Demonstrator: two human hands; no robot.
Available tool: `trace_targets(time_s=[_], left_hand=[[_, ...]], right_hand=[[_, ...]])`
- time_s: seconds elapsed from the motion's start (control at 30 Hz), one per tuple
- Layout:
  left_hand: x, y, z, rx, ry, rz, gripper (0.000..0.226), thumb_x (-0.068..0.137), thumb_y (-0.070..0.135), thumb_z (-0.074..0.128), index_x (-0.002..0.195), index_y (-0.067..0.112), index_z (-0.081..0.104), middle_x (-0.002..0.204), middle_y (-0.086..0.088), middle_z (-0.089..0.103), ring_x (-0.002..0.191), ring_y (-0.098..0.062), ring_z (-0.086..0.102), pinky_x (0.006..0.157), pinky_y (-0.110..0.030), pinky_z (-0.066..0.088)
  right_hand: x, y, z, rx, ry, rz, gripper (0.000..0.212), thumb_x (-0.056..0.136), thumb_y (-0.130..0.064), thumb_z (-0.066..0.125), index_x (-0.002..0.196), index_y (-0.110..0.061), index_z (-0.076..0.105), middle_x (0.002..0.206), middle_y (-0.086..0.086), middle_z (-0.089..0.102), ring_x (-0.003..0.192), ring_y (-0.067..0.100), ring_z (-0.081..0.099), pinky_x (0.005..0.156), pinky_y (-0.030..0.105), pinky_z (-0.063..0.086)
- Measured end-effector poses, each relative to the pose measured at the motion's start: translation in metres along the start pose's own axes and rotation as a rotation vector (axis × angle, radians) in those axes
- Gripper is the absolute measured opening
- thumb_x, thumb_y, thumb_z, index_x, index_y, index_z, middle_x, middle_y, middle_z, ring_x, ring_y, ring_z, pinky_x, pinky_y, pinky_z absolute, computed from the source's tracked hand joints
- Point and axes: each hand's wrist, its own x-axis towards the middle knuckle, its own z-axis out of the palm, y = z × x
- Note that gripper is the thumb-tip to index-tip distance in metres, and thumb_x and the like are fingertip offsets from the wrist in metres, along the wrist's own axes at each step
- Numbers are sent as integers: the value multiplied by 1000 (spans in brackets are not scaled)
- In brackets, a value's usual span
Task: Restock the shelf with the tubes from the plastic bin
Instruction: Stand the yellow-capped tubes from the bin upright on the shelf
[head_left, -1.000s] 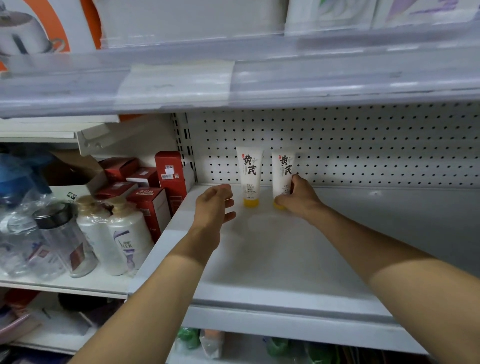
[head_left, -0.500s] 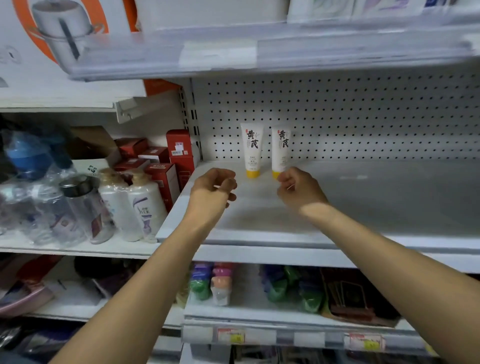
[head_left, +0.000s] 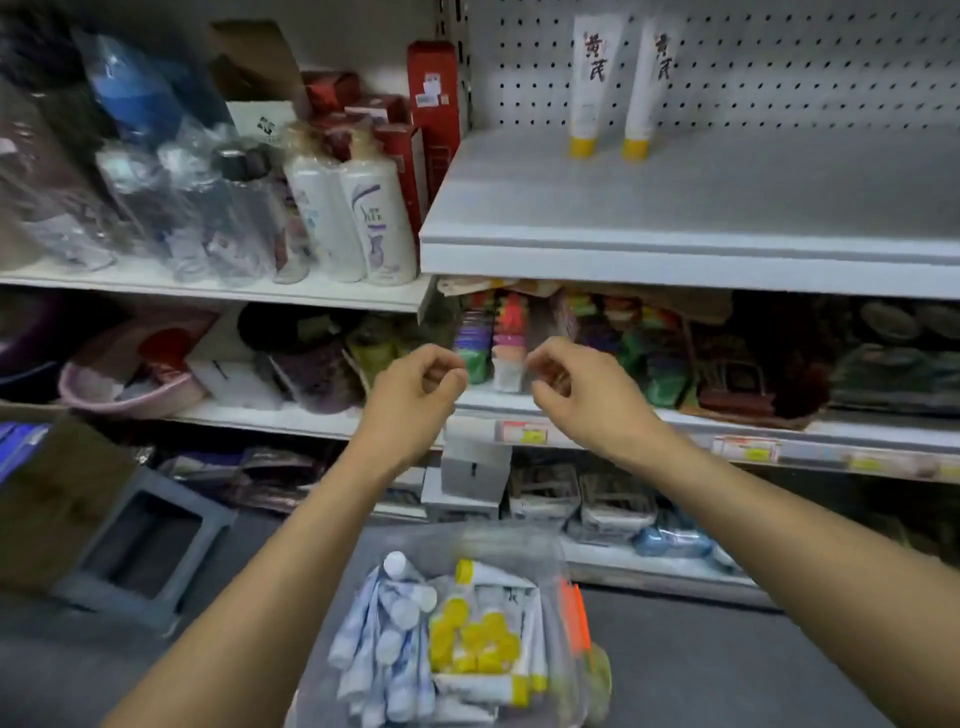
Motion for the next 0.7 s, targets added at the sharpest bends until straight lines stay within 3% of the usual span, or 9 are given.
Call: trace_targets(time_s=[0.13, 0.23, 0.33, 0.4, 0.5, 0.57, 0.63, 0.7], left_hand=[[-40, -78, 8, -3, -67, -179, 9, 90, 18, 59, 87, 25, 65, 79, -2, 66, 71, -24, 66, 66, -34, 52], [-66, -128, 21, -26, -121, -348, 10, 90, 18, 59, 84, 25, 61, 79, -3, 65, 66, -21, 62, 65, -30, 48], [-85, -172, 44, -20, -169, -521, 7, 78, 33, 56, 76, 28, 60, 76, -1, 64, 70, -24, 60, 69, -33, 46], [-94, -199, 69, 9, -246, -583, 12, 86, 23, 58, 74, 26, 60, 79, -5, 64, 76, -26, 61, 72, -35, 48], [-100, -236, 110, 190, -334, -567, 14, 95, 18, 52, 103, 15, 63, 103, -11, 67, 102, -29, 62, 82, -31, 45], [-96, -259, 132, 347, -359, -530, 29, 97, 15, 46, 123, 7, 56, 121, -15, 62, 115, -30, 56, 86, -29, 39], [-90, -286, 149, 471, -373, -517, 34, 96, 14, 44, 127, 2, 50, 126, -19, 59, 120, -30, 53, 92, -31, 37], [-86, -310, 167, 626, -431, -489, 37, 96, 19, 45, 129, 1, 45, 129, -19, 55, 122, -30, 51, 97, -33, 37]], right_hand=[[-34, 20, 68, 6, -276, 140, 14, 88, -21, 56, 101, -24, 59, 87, -7, 61, 82, 17, 57, 72, 34, 50], [-53, 39, 112, 20, -410, 218, 12, 86, -22, 58, 97, -23, 61, 89, -2, 64, 84, 20, 61, 76, 37, 53], [-70, 63, 155, 46, -556, 338, 8, 87, -20, 57, 95, -21, 60, 94, 3, 64, 90, 24, 63, 81, 39, 53], [-85, 80, 186, 60, -622, 424, 6, 87, -23, 57, 93, -24, 58, 101, 6, 65, 94, 26, 63, 82, 36, 52], [-103, 103, 230, 72, -711, 536, 11, 86, -20, 59, 94, -12, 63, 99, 10, 64, 96, 30, 63, 79, 32, 49], [-108, 116, 256, 71, -779, 611, 15, 86, -14, 57, 86, 0, 63, 86, 17, 63, 83, 32, 63, 77, 38, 52], [-111, 131, 284, 59, -814, 699, 21, 85, -12, 55, 66, -7, 48, 67, 9, 53, 64, 26, 55, 70, 36, 52], [-112, 148, 311, 60, -823, 730, 27, 87, -18, 54, 67, -17, 35, 75, 6, 51, 72, 24, 54, 71, 31, 46]])
